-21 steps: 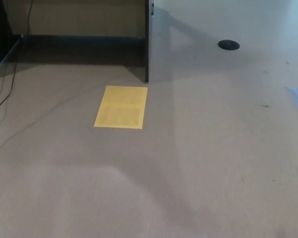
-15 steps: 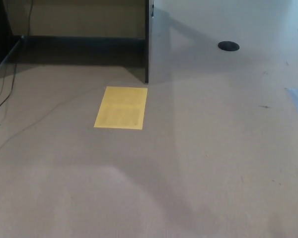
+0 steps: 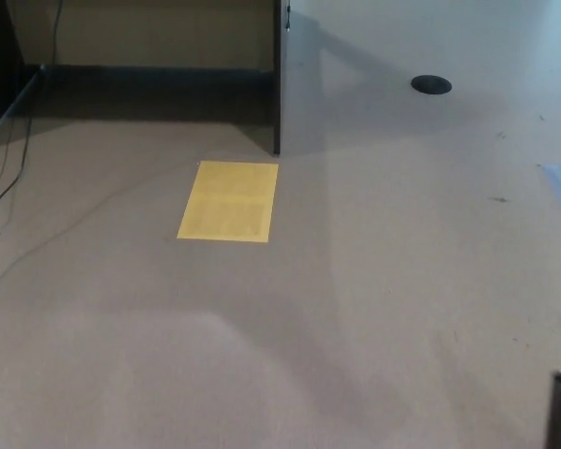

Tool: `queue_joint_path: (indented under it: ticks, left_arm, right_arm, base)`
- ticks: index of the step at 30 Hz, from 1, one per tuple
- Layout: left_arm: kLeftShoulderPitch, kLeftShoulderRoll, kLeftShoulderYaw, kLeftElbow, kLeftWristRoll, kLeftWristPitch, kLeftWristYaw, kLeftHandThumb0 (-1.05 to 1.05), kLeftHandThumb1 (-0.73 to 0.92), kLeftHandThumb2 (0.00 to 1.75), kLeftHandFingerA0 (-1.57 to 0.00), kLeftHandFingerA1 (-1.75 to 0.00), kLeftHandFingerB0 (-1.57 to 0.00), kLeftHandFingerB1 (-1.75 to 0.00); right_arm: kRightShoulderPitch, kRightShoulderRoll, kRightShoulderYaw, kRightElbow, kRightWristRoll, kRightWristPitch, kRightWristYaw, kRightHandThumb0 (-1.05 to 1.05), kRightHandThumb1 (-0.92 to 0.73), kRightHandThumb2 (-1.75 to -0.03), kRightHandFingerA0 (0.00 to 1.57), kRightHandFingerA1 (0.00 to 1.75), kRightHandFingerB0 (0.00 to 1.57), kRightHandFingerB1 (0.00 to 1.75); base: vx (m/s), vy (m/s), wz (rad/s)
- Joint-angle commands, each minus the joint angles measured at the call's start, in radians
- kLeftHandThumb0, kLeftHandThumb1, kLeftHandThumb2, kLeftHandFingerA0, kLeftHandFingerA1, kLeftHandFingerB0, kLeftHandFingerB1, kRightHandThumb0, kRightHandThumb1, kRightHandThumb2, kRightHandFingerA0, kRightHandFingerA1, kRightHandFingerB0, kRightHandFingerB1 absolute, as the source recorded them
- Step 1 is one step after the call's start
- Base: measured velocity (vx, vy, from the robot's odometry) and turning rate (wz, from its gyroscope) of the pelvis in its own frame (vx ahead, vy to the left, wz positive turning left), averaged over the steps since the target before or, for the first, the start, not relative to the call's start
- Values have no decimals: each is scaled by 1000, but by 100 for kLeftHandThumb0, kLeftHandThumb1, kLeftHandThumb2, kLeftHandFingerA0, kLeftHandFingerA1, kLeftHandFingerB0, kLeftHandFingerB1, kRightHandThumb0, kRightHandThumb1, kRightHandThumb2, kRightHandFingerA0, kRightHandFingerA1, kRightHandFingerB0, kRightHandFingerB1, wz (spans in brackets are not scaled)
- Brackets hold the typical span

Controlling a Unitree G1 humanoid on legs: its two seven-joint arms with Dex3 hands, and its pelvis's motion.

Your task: A person is holding a plastic bag and the robot extends its left hand to grab the bag by hooking its thumb into the holes at the top and brings its hand down by its side. Then it extends its arm again to hand the plastic bag back to the person.

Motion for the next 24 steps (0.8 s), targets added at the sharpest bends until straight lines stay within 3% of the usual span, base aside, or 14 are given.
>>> queue_joint_path:
  ticks: [1,2,3,4,5,15,16,17,18,19,24]
  left_arm:
    - [11,41,50,-334,4,-73,25,-36,47,55,-31,-35,-28,-31]
    - [5,44,56,-383,17,-79,29,-41,44,62,-25,-39,-24,-36]
    - [-12,46,62,-463,21,-50,27,-23,34,89,-12,-53,-11,-51]
    - [-17,44,65,-495,21,-33,24,-23,34,89,-12,-53,-11,-51]
    - [-29,43,68,-517,26,-34,26,-39,48,55,-29,-35,-26,-30]
    - [-126,11,39,-739,120,81,28,-45,49,56,-31,-33,-26,-30]
    - [-155,9,22,-764,151,88,27,-49,43,66,-24,-42,-22,-37]
    - [-163,5,16,-774,161,96,29,-43,49,55,-28,-35,-25,-29]
    - [-170,-1,10,-785,171,107,32,-43,49,55,-28,-35,-25,-29]
    - [-188,-4,2,-787,174,107,32,-24,32,88,-12,-53,-11,-51]
    - [-278,-14,-53,-821,245,150,32,-23,28,85,-9,-52,-8,-50]
  right_arm:
    - [-2,-18,2,22,-10,-36,-30,-26,-67,-60,58,44,36,35]
    - [0,-18,1,19,-8,-34,-27,-26,-67,-60,57,44,36,35]
    - [4,-18,-4,11,2,-29,-17,-26,-68,-60,59,44,36,35]
    - [5,-18,-6,9,5,-28,-13,-26,-68,-60,59,44,36,35]
    - [5,-16,-8,11,7,-29,-14,-26,-67,-60,60,45,36,35]
    - [-1,-15,-10,21,9,-38,-16,-26,-66,-60,61,45,39,36]
    - [-3,-15,-10,21,9,-39,-17,-25,-66,-60,61,45,40,37]
    - [-3,-15,-10,21,9,-41,-16,-25,-66,-60,61,46,40,37]
    - [-2,-16,-11,21,9,-42,-15,-25,-66,-60,61,46,40,37]
    - [-3,-16,-9,21,6,-43,-19,-25,-66,-60,61,45,40,37]
    - [-7,-17,-7,24,6,-35,-11,-26,-66,-60,60,45,40,37]
  base:
    - [0,0,0]
    - [0,0,0]
    - [0,0,0]
    - [0,0,0]
    - [0,0,0]
    - [0,0,0]
    - [0,0,0]
    - [0,0,0]
    - [0,0,0]
    - [0,0,0]
    - [0,0,0]
